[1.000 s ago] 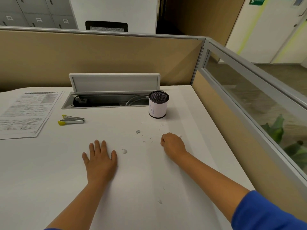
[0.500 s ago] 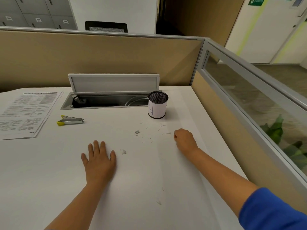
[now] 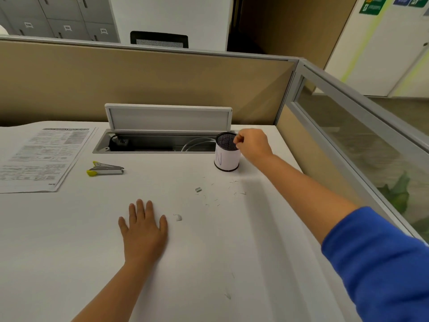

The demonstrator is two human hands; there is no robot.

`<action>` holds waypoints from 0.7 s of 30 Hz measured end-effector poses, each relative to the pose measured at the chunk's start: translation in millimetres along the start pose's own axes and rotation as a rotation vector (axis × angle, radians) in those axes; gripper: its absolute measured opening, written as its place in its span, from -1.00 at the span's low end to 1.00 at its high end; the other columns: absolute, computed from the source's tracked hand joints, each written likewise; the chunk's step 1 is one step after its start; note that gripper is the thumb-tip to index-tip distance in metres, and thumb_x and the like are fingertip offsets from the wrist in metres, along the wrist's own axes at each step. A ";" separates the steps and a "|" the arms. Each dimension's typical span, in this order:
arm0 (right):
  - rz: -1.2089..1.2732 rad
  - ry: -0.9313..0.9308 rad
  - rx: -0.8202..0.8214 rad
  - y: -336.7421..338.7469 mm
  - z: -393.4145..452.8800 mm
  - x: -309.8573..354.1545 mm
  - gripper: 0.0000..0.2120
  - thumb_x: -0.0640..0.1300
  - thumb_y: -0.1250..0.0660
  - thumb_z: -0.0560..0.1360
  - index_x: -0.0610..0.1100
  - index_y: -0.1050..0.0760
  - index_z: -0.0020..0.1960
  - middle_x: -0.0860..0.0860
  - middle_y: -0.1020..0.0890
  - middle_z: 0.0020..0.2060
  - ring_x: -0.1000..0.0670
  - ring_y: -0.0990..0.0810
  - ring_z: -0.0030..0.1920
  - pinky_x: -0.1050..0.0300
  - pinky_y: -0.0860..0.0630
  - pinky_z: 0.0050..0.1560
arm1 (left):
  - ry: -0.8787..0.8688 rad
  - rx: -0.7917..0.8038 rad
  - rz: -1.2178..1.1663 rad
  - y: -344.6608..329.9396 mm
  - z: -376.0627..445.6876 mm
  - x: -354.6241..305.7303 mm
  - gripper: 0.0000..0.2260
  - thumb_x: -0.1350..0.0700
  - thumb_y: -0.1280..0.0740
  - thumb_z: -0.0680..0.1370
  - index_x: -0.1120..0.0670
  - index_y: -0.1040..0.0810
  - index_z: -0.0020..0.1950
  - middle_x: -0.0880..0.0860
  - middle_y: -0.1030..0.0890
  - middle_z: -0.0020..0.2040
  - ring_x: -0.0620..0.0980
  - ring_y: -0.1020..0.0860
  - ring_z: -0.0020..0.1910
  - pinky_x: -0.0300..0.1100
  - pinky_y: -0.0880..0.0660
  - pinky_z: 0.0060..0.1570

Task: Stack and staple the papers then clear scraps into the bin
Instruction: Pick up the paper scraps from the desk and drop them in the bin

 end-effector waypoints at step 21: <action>-0.083 0.474 0.889 -77.9 -185.3 72.9 -0.73 -0.10 -0.45 0.39 -0.09 -0.60 0.09 0.01 -0.62 0.00 0.12 -0.48 -0.15 0.36 -0.34 -0.22 | -0.002 0.014 0.007 2.1 3.3 -1.9 -0.47 -0.08 0.00 0.58 0.11 -0.10 0.50 0.12 -0.08 0.54 0.11 0.03 0.53 0.17 0.08 0.46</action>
Point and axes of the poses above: each hand's wrist, its own z-axis towards the middle knuckle, its own y-axis out of the back of the hand, x = y × z, the point moved 8 cm from there along z, towards the middle knuckle
